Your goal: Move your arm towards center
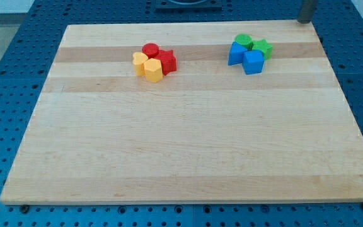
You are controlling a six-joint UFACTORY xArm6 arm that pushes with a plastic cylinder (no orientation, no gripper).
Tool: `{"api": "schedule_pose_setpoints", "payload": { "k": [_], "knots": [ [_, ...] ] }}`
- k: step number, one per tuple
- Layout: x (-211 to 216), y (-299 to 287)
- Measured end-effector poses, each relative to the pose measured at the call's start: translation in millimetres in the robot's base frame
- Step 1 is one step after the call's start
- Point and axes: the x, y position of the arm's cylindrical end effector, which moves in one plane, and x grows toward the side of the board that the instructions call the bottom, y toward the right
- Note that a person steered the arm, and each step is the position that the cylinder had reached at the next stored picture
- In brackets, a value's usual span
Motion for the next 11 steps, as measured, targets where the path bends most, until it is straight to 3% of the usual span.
{"api": "schedule_pose_setpoints", "payload": {
  "k": [2, 5, 6, 8, 10, 11],
  "knots": [
    [0.1, -31.9],
    [66.8, -215.7],
    [81.0, -236.5],
    [120.6, -213.3],
    [208.3, -226.0],
    [197.5, -250.1]
  ]
}}
